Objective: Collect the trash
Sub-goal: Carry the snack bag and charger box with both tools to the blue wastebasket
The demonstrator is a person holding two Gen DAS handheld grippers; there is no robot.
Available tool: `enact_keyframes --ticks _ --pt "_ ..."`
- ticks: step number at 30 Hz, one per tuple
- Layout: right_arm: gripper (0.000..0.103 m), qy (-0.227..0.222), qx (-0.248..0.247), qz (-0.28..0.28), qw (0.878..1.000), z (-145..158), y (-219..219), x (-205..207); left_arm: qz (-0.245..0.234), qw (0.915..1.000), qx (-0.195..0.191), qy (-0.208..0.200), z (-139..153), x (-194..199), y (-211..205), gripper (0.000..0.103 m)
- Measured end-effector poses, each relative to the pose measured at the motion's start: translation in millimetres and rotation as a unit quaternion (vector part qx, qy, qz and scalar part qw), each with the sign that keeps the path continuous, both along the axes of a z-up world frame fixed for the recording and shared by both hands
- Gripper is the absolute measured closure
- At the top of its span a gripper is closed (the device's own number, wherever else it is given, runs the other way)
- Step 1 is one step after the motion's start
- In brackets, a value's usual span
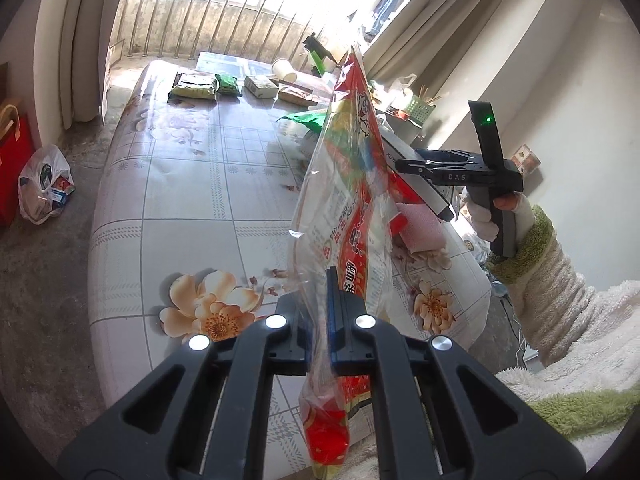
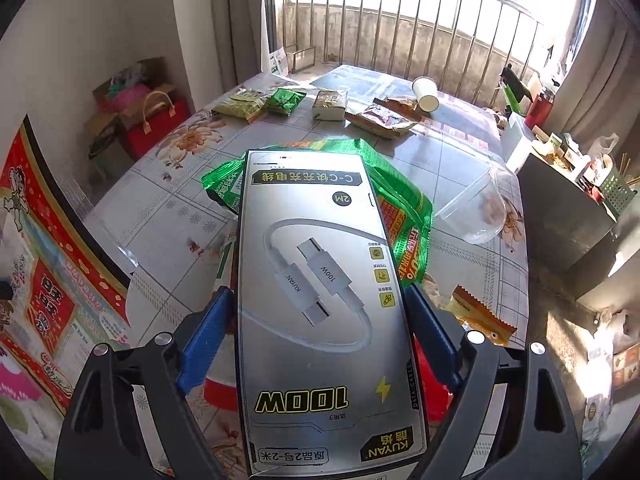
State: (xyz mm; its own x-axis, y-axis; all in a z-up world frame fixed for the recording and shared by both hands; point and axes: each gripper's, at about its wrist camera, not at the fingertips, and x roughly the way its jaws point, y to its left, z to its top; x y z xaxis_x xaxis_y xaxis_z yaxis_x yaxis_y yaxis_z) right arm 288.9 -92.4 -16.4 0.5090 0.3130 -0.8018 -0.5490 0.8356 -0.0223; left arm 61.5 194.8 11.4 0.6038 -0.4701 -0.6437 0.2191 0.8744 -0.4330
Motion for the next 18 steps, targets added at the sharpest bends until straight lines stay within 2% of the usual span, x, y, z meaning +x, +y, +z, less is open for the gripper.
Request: enact_keyframes --ticks 11,18 --pt "0.02 -0.011 0.115 -0.025 0.993 39.9 -47.8 -34.7 0.009 0.9984 -0.042 -0.036 32.6 -0.8 -2.4 0.1" --pt "0.02 -0.052 0.197 -0.079 0.976 68.6 -116.0 -78.9 -0.023 0.9958 -0.055 -0.071 64.1 17.4 -33.1 0.1"
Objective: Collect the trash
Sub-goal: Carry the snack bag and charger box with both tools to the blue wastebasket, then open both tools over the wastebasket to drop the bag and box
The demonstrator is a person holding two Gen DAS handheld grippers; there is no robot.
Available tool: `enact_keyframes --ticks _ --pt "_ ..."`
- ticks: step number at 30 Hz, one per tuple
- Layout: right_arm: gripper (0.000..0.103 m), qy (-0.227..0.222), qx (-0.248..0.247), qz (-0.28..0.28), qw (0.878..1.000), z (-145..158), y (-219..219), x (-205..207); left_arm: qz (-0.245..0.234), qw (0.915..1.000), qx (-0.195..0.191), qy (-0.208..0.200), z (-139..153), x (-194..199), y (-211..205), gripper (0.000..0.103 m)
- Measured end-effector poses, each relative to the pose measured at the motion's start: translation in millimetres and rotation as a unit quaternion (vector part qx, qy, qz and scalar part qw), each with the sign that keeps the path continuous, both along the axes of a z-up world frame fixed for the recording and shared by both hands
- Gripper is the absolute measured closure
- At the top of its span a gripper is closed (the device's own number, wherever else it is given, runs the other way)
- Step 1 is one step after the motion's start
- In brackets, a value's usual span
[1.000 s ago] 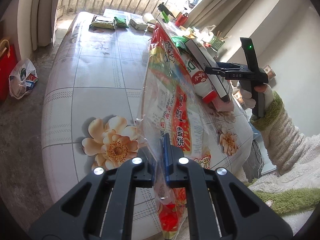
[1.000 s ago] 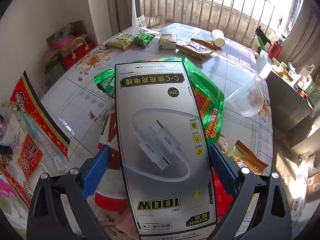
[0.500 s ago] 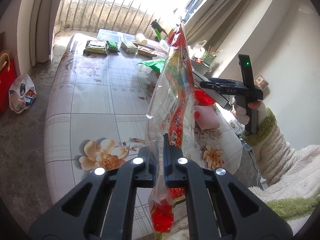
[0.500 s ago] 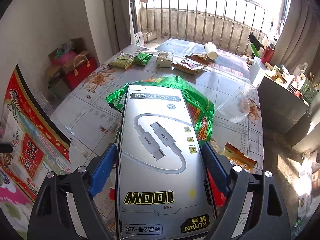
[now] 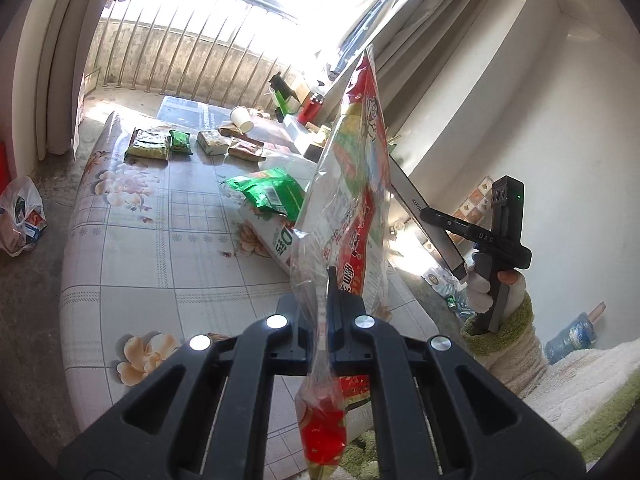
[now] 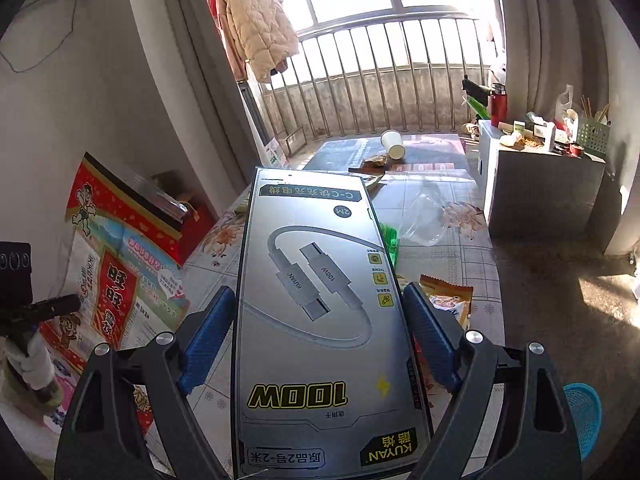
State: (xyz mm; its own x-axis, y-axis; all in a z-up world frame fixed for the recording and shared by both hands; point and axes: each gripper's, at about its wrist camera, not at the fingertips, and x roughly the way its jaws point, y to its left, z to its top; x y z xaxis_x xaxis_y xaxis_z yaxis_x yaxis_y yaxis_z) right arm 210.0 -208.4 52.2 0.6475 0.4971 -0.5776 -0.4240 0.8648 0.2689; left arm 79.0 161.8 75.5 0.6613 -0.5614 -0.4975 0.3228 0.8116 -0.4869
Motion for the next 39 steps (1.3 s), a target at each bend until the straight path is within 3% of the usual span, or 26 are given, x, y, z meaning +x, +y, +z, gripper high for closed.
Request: enact_keyframes --ticks 4,8,12,16,23,27,32,35,38,39 --pt "0.02 -0.022 0.045 -0.072 0.996 10.8 -64.9 -38.9 -0.043 0.999 0.006 -0.013 17.3 26.1 -41.0 0.1" --pt "0.02 -0.029 0.071 -0.174 0.982 9.0 -140.2 -83.7 -0.114 0.9934 -0.006 -0.009 30.1 63.2 -103.7 0.1" --pt "0.02 -0.011 0.083 -0.281 0.956 -10.4 -211.8 -126.1 -0.19 0.9816 0.015 0.006 35.8 98.2 -193.6 0.1" --pt "0.02 0.042 0.118 -0.368 0.921 -50.8 -273.9 -154.6 -0.258 0.9629 0.065 0.043 24.0 124.9 -302.3 0.099" --pt "0.02 0.136 0.214 -0.457 0.852 -146.3 -352.9 -166.2 -0.333 0.9146 0.168 0.156 -51.1 166.1 -482.0 0.098" --pt "0.02 0.178 0.271 -0.479 0.816 -201.0 -389.5 -155.8 -0.338 0.8867 0.204 0.241 -112.4 192.7 -559.1 0.098" --pt "0.02 0.227 0.334 -0.495 0.77 -268.1 -423.8 -128.5 -0.33 0.8584 0.262 0.292 -189.1 216.0 -635.5 0.098" --pt "0.02 0.245 0.347 -0.501 0.755 -296.8 -437.5 -107.0 -0.32 0.8479 0.284 0.314 -228.6 227.1 -667.1 0.098" --pt "0.019 0.254 0.358 -0.5 0.746 -317.6 -448.7 -85.6 -0.303 0.8499 0.292 0.317 -259.3 234.4 -698.0 0.097" --pt "0.019 0.257 0.363 -0.498 0.744 -326.1 -452.9 -77.0 -0.3 0.8515 0.287 0.319 -268.1 238.4 -706.5 0.088"
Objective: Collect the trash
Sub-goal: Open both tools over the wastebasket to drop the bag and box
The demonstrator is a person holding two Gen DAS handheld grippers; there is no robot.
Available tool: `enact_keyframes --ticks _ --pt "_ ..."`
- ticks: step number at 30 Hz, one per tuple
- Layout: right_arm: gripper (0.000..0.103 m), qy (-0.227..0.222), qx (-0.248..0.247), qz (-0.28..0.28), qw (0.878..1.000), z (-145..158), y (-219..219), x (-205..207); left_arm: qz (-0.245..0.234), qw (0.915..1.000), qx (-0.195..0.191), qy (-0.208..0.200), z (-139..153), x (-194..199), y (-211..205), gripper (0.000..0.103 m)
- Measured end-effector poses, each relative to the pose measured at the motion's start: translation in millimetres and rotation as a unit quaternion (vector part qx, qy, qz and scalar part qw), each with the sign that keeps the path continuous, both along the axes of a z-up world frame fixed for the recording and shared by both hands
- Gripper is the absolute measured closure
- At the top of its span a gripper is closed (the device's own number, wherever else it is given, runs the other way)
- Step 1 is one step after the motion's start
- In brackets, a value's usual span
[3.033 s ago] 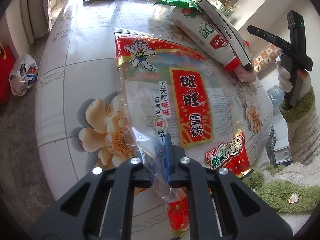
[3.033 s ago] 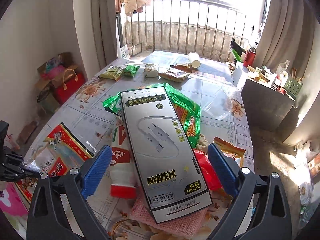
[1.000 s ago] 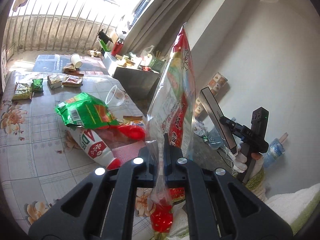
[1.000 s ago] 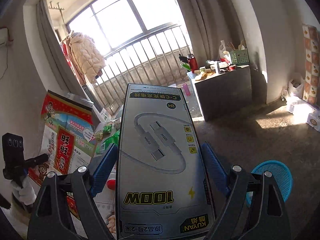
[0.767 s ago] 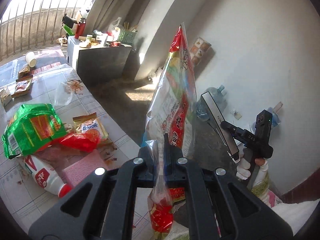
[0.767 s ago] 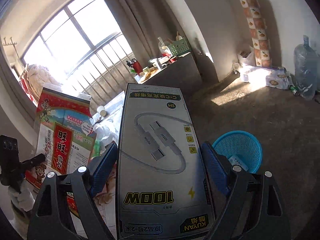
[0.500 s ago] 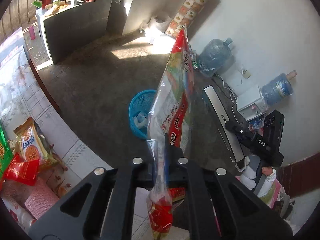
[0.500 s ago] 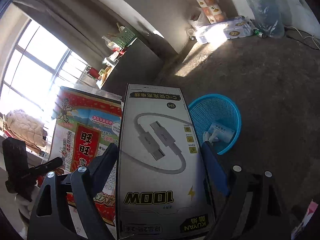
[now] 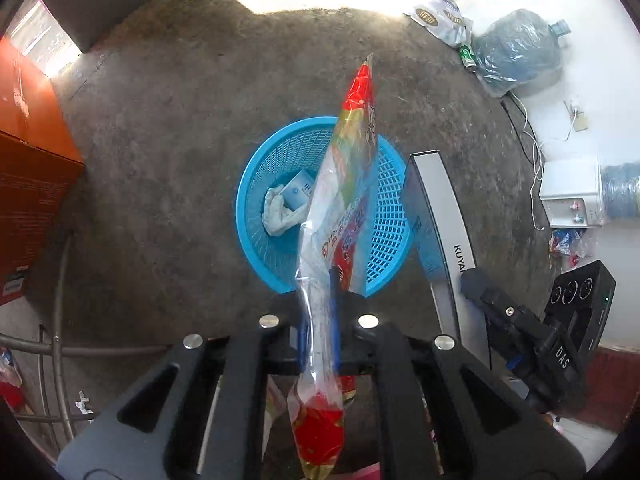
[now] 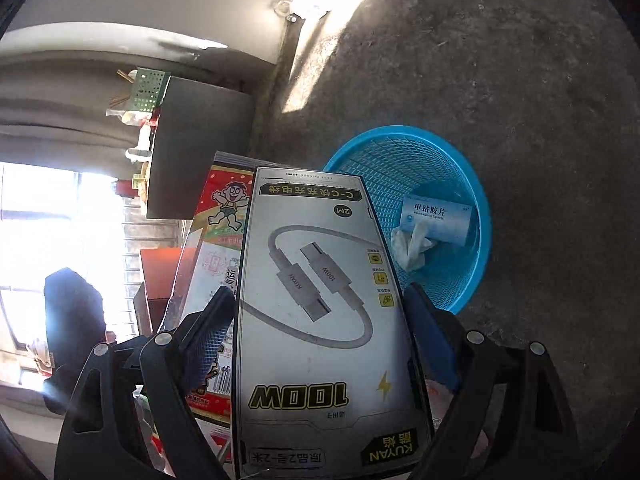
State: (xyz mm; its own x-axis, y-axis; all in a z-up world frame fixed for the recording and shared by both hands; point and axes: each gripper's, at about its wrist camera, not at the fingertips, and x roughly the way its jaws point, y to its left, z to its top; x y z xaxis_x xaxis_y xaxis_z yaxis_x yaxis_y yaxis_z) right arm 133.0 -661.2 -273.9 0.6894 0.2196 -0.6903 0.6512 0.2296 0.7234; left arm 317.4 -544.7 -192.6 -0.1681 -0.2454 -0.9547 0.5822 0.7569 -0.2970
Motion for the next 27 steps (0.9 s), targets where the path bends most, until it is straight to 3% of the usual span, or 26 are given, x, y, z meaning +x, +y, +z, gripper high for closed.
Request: enact_keyframes --ticks 1,2,3,5,8,13,20,27 --pt "0.019 0.007 0.003 0.003 1.0 -10.3 -5.4 7.3 0.006 1.0 0.0 0.005 -9.0 5.0 -6.1 0.08" --pt "0.019 0.025 0.006 0.002 1.0 -20.0 -9.2 12.9 0.017 0.9998 0.006 0.006 -18.1 10.2 -10.5 0.056" --pt "0.019 0.043 0.008 0.0 0.999 -29.8 -12.8 16.9 0.028 0.9996 0.009 0.005 -23.3 13.0 -12.1 0.044" --pt "0.019 0.061 0.016 -0.008 0.998 -45.7 -19.3 18.1 0.045 0.999 -0.002 0.003 -26.6 16.2 -11.6 0.045" --pt "0.019 0.054 0.023 -0.013 0.998 -53.4 -21.1 10.3 0.049 0.9987 -0.012 0.002 -20.9 21.1 -7.9 0.044" --pt "0.019 0.052 0.01 -0.011 0.999 -49.0 -15.7 -1.7 0.062 0.9968 -0.046 -0.018 15.4 30.5 8.2 0.044" --pt "0.019 0.04 -0.02 -0.009 0.999 -11.2 9.5 -27.3 0.053 0.9877 -0.133 -0.064 116.1 20.6 57.3 0.044" --pt "0.019 0.031 -0.107 0.024 0.993 56.1 59.6 -55.0 0.055 0.963 -0.225 -0.137 210.1 -33.7 156.6 0.041"
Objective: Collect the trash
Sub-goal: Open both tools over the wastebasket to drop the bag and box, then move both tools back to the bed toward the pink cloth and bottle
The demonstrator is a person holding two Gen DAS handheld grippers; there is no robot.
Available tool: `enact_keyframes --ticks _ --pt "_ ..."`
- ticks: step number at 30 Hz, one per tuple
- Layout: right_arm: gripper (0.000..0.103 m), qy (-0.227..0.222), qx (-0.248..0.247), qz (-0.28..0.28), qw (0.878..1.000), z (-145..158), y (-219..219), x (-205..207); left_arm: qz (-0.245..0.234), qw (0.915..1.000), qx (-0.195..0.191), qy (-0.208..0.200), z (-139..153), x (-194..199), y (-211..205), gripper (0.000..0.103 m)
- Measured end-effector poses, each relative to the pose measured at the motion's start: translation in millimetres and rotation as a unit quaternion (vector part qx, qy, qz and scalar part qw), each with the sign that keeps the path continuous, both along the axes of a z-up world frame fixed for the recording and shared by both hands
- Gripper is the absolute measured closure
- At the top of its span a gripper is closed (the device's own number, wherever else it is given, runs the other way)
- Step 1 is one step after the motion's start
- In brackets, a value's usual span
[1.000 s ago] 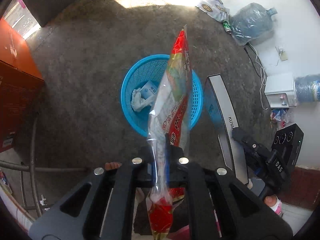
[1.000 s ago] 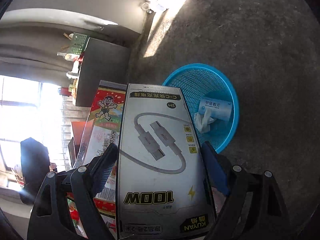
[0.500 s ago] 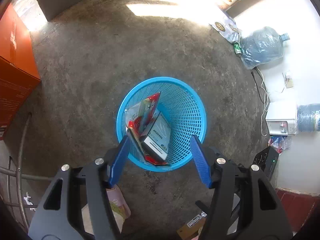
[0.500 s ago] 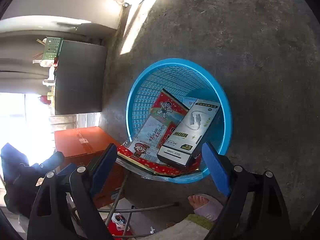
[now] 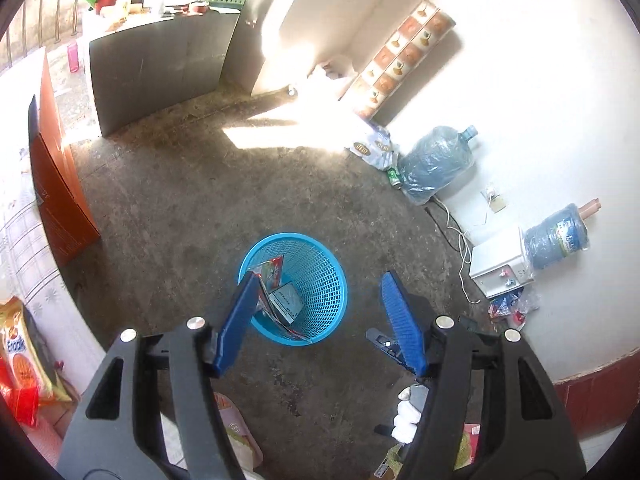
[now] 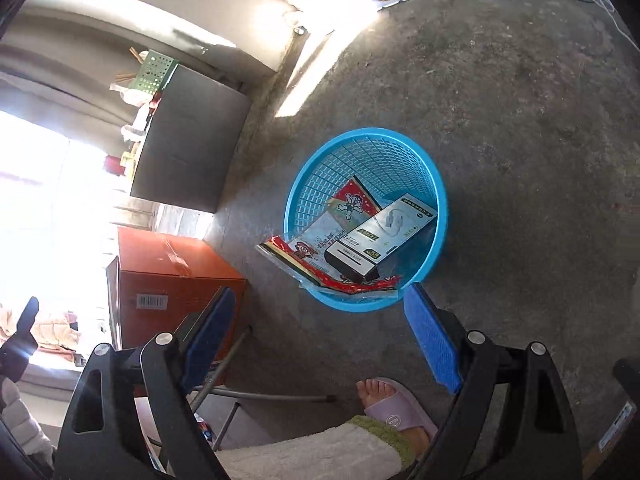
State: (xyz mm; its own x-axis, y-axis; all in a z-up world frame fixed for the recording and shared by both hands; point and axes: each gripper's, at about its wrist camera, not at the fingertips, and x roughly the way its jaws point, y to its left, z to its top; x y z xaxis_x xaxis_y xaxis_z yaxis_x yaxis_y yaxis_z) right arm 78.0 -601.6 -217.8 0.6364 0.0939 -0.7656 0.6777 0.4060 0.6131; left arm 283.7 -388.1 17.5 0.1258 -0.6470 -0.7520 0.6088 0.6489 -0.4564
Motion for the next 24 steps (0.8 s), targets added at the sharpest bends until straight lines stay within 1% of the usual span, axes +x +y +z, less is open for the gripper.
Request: enact_keyframes --ticks 4,7,9,12,15,18,20,22,24 --pt "0.019 0.005 -0.073 0.043 0.996 43.5 41.8 -8.9 0.016 0.9979 -0.021 -0.06 20.9 -41.8 69.7 0.036" --pt "0.019 0.007 -0.127 0.083 0.988 74.6 73.6 -10.0 0.035 0.9944 -0.018 -0.098 27.9 -67.9 123.7 0.035" --pt "0.019 -0.001 -0.157 0.105 0.982 95.2 93.1 -9.4 0.061 0.9909 -0.017 -0.119 31.8 -81.8 163.0 0.034" --pt "0.019 -0.023 -0.185 0.139 0.973 123.4 120.7 -5.0 0.111 0.9851 -0.022 -0.129 33.3 -95.6 224.7 0.033" --pt "0.019 -0.051 -0.192 0.179 0.963 147.7 149.7 6.3 0.157 0.9755 -0.022 -0.153 37.7 -109.5 279.1 0.033" --pt "0.019 -0.079 -0.189 0.226 0.952 166.6 182.8 22.0 0.2 0.965 -0.008 -0.169 34.7 -119.9 325.1 0.032" --pt "0.019 -0.093 -0.183 0.255 0.945 173.7 208.6 35.3 0.228 0.9596 0.0 -0.165 27.4 -125.3 350.6 0.032" --pt "0.019 -0.105 -0.174 0.292 0.934 177.6 237.2 48.9 0.258 0.9538 -0.001 -0.154 17.1 -128.1 378.6 0.032" --pt "0.019 -0.108 -0.157 0.326 0.926 178.0 266.6 65.1 0.281 0.949 -0.001 -0.143 6.4 -130.1 398.1 0.032"
